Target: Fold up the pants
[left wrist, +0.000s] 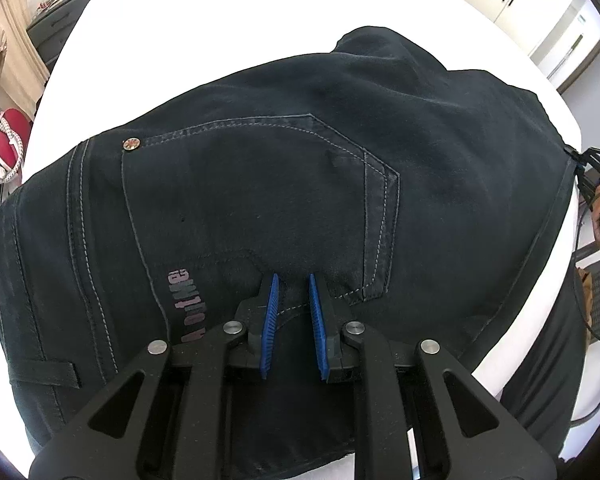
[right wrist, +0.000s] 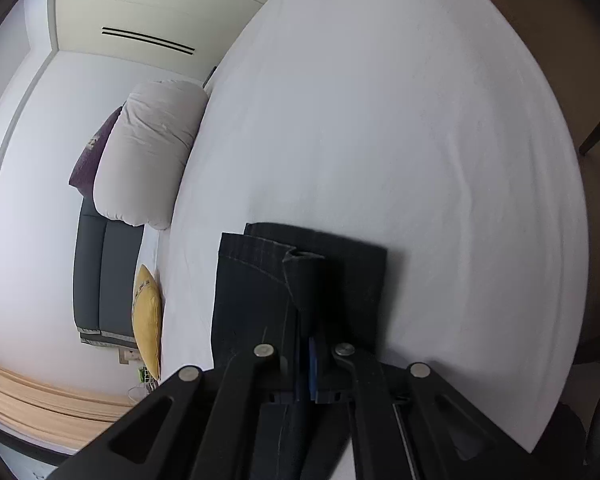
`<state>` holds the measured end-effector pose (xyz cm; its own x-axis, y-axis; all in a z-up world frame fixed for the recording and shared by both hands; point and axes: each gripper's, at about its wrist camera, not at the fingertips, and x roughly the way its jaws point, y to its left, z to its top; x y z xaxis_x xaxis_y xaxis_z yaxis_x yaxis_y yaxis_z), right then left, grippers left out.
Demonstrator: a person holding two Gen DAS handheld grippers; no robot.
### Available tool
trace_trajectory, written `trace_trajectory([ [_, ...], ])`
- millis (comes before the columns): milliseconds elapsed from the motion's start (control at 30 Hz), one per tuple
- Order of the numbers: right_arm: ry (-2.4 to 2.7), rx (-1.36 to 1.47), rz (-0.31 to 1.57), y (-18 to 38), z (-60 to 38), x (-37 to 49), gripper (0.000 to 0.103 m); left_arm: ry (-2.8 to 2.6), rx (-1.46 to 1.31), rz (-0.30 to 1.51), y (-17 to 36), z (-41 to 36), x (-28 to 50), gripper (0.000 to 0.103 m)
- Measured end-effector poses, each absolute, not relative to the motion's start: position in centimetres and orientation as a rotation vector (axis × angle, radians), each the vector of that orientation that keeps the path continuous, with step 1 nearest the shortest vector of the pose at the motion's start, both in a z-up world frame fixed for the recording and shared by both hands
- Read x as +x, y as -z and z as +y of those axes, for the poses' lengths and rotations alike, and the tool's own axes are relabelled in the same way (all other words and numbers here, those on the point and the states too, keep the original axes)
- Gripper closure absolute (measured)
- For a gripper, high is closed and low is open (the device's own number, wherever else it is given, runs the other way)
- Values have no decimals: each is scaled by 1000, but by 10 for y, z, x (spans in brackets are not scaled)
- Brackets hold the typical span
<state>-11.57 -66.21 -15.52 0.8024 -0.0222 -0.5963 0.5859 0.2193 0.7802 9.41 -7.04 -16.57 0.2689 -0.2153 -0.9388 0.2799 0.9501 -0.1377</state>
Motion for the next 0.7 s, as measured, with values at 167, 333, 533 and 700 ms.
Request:
trace_trajectory([
  [167,468,1285,524,153,-667,-122,99,339,56,1251,165,-75,94,87],
  [333,484,1293,510,155,-669,-131,100,357,38,1243,166,-65,93,87],
  [533,502,1289,504,154,-667,-140,100,376,1,1229,168,-46,88,87],
  [700,519,1278,520,152,-669,-138,100,396,-11,1228,170,-33,87,87],
])
